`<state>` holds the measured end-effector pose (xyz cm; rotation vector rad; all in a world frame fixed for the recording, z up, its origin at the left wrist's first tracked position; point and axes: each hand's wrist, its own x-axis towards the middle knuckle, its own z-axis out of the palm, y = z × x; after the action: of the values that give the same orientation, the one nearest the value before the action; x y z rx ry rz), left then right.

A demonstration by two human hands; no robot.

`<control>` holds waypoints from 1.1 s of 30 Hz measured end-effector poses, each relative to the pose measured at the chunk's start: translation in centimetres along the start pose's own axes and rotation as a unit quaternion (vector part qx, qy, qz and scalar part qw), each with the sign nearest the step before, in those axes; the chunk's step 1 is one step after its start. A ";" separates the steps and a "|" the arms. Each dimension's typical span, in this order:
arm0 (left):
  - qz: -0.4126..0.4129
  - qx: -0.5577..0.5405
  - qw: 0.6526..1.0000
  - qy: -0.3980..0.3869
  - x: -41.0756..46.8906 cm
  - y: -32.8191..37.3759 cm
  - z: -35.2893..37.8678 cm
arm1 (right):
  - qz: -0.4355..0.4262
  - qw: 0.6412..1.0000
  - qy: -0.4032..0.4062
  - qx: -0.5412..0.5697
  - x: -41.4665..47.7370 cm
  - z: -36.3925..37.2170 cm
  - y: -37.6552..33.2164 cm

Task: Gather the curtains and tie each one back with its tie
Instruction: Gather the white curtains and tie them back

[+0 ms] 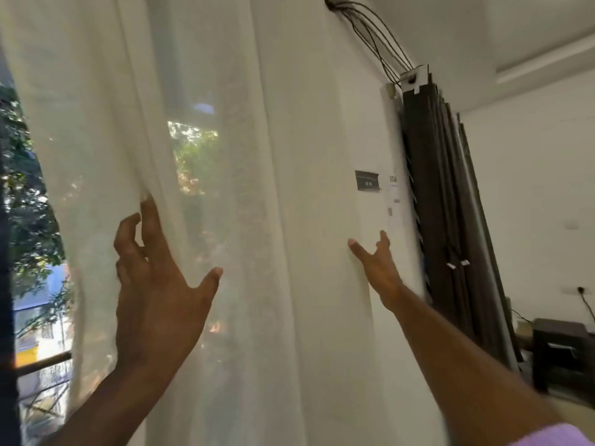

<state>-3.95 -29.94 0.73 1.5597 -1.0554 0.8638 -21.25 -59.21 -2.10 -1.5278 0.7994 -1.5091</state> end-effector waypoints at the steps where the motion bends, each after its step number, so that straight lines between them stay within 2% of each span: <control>1: 0.011 0.003 1.000 -0.002 0.6 0.5 0.9 | 0.002 0.999 -0.029 0.017 1.0 0.3 -0.1; 3: 0.033 0.024 0.999 -0.003 1.7 1.8 2.8 | -0.015 0.996 -0.081 0.045 2.8 1.1 -0.6; 5: 0.050 0.048 0.998 -0.008 2.8 3.1 4.3 | -0.067 0.992 -0.093 0.057 3.9 1.8 -1.5; 8: 0.058 0.086 0.994 -0.039 3.6 4.3 5.3 | -0.146 0.988 -0.031 0.044 4.3 2.4 -2.7; 11: -0.001 0.071 0.997 -0.042 4.2 5.2 5.5 | -0.195 0.981 -0.001 0.012 5.4 2.3 -3.7; 15: 0.008 0.029 0.999 -0.028 5.1 4.8 4.1 | -0.193 0.978 -0.025 -0.073 6.3 2.9 -6.0; 17: 0.015 0.044 0.998 -0.036 5.6 3.8 3.2 | -0.195 0.977 -0.027 -0.085 5.6 4.0 -6.9; 21: -0.035 0.077 0.995 -0.048 5.7 2.2 -0.1 | -0.229 0.967 -0.081 -0.081 -0.1 8.6 -10.5; 25: -0.046 0.069 0.995 -0.051 5.4 -0.9 -5.5 | -0.285 0.946 -0.147 0.047 -9.2 14.5 -16.4; 27: -0.054 0.068 0.995 -0.041 5.5 -2.5 -8.3 | -0.277 0.935 -0.185 0.119 -13.4 16.8 -19.3; 30: -0.065 0.049 0.997 -0.011 5.5 -4.1 -12.3 | -0.276 0.918 -0.230 0.167 -18.7 18.5 -22.1; 33: -0.046 0.020 0.999 -0.008 5.3 -4.4 -14.4 | -0.213 0.917 -0.211 0.264 -20.3 17.1 -22.3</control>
<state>1.86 -16.56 7.26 1.6378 -0.9750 0.8165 -8.31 -29.08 9.09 -1.5682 -0.2038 -1.4494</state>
